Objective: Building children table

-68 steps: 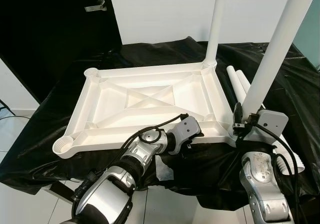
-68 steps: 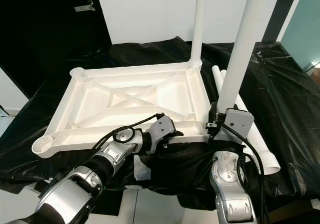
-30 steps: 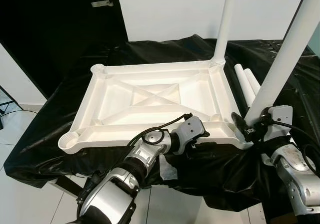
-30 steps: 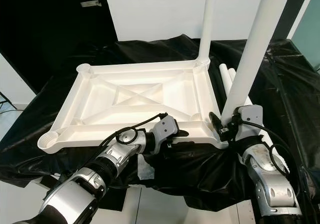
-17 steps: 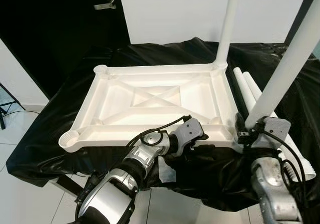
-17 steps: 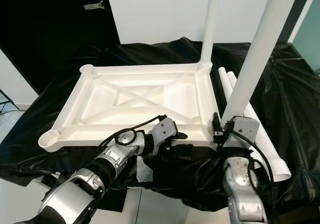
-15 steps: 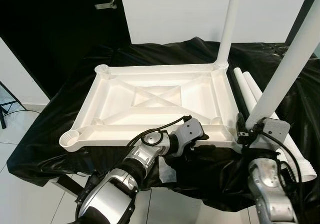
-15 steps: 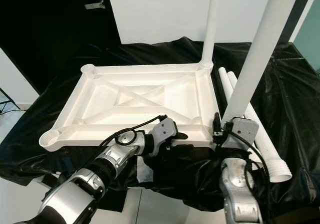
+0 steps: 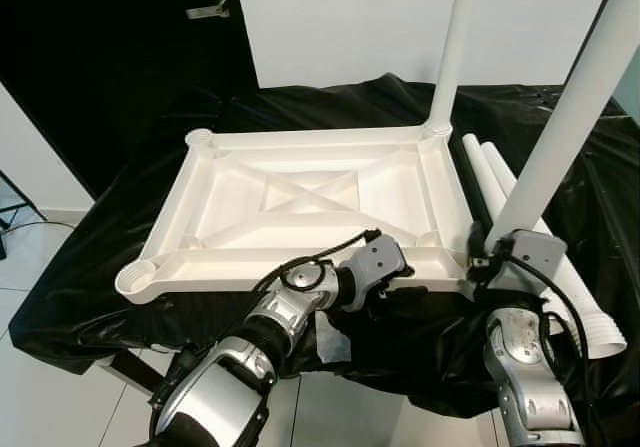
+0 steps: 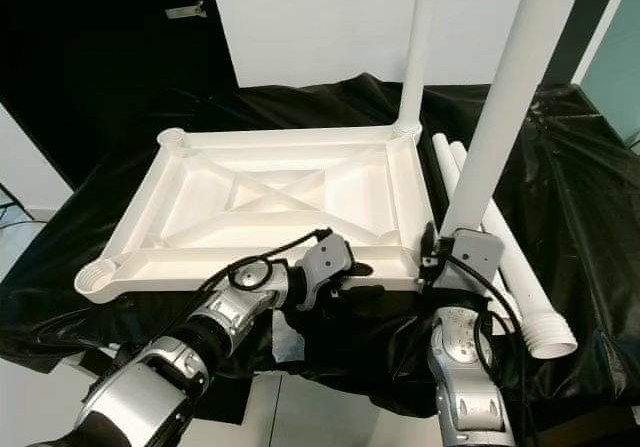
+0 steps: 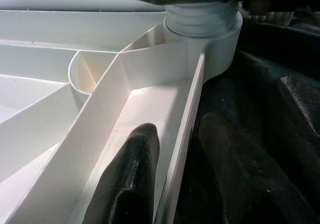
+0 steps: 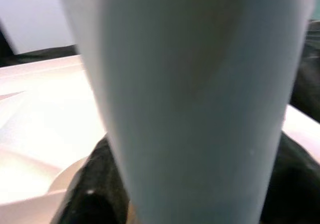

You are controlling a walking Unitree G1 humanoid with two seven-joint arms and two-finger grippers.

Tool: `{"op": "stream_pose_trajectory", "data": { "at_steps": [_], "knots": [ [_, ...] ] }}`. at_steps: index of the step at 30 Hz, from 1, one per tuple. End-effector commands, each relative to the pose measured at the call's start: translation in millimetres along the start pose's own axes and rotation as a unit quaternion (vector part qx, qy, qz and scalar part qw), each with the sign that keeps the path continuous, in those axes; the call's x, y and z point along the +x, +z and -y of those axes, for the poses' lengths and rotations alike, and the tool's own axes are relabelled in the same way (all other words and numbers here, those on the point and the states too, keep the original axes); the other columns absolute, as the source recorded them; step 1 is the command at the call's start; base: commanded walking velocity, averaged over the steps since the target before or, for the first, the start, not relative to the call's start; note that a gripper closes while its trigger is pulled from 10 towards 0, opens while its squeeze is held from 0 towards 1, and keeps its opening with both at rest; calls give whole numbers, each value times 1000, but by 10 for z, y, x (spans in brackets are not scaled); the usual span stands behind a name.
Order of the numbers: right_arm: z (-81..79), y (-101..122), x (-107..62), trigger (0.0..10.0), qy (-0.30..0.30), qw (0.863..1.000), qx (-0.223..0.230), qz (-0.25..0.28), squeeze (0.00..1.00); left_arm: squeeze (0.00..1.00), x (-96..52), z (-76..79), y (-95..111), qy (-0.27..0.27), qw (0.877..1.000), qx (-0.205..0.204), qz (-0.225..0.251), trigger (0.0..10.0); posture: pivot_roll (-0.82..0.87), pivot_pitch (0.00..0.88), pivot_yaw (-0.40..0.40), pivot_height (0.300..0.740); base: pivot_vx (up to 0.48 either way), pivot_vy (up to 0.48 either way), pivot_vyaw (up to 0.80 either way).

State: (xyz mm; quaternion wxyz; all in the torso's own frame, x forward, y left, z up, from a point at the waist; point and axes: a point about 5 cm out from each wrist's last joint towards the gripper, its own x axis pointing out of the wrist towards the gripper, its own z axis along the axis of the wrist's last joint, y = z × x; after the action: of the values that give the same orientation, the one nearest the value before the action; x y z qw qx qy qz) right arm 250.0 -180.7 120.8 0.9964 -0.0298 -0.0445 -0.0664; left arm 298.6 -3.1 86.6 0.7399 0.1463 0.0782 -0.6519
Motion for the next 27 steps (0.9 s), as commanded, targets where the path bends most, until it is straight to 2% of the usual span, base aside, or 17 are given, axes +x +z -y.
{"op": "stream_pose_trajectory", "data": {
  "at_steps": [1, 4, 5, 8, 9, 11, 12, 14, 15, 17, 18, 19, 21, 23, 27],
  "knots": [
    [-87, -89, -43, 10000, 51, 998, 15, -24, 1000, 0, -19, 167, -263, -61, 996, -41, -49, 10000, -171, 0, 58, 740, 0, 0, 0],
    [-17, -47, -30, 10000, 69, 997, 11, -15, 1000, 0, -11, 169, -259, -61, 996, -41, -48, 10000, -178, 0, 56, 740, 0, 0, 0],
    [56, -13, -6, 10000, 81, 997, -4, -10, 1000, 0, -4, 171, -256, -61, 996, -41, -48, 10000, -180, 0, 54, 740, 0, 0, 0],
    [120, 19, 20, 10000, 92, 996, -17, -6, 1000, 0, 4, 173, -250, -61, 996, -41, -47, 10000, -181, 0, 53, 740, 0, 0, 0],
    [151, 49, 46, 10000, 113, 993, -31, -4, 0, 0, 9, 172, -245, -61, 996, -41, -46, 10000, -181, 0, 50, 740, 0, 0, 0],
    [183, 125, 86, 10000, 163, 985, -48, 5, 0, 0, 12, 169, -238, -60, 996, -41, -45, 10000, -182, 0, 51, 740, 0, 0, 0],
    [183, 125, 86, 10000, 163, 985, -48, 5, 0, 0, 12, 169, -238, -60, 996, -41, -45, 10000, -182, 0, 51, 740, 0, 0, 0],
    [242, 194, 136, 10000, 203, 977, -66, 11, 0, 0, 11, 172, -241, -61, 996, -41, -45, 10000, -183, 0, 53, 740, 0, 0, 0],
    [269, 213, 156, 4627, 222, 972, -72, 7, 0, 0, 9, 172, -242, -62, 996, -41, -45, 10000, -182, 0, 53, 740, 0, 0, 0],
    [293, 228, 166, 4627, 244, 967, -76, 2, 0, 0, 7, 170, -243, -62, 996, -40, -46, 10000, -182, 0, 53, 740, 0, 0, 0],
    [308, 234, 152, 0, 278, 958, -75, -10, 0, 0, 4, 167, -241, -62, 996, -40, -45, 10000, -178, 0, 53, 740, 0, 0, 0],
    [308, 234, 152, 0, 278, 958, -75, -10, 0, 0, 4, 167, -241, -62, 996, -40, -45, 10000, -178, 0, 53, 740, 0, 0, 0],
    [325, 226, 114, 0, 322, 944, -68, -31, 0, 0, -2, 158, -237, -61, 996, -40, -45, 10000, -175, 0, 52, 740, 0, 0, 0],
    [334, 193, 98, 0, 337, 938, -64, -47, 0, 0, -8, 152, -237, -59, 996, -40, -45, 10000, -171, 0, 53, 740, 0, 0, 0],
    [333, 125, 81, 0, 343, 936, -48, -67, 0, 0, -23, 143, -243, -58, 996, -40, -47, 10000, -171, 0, 59, 740, 0, 0, 0]
  ]
}}
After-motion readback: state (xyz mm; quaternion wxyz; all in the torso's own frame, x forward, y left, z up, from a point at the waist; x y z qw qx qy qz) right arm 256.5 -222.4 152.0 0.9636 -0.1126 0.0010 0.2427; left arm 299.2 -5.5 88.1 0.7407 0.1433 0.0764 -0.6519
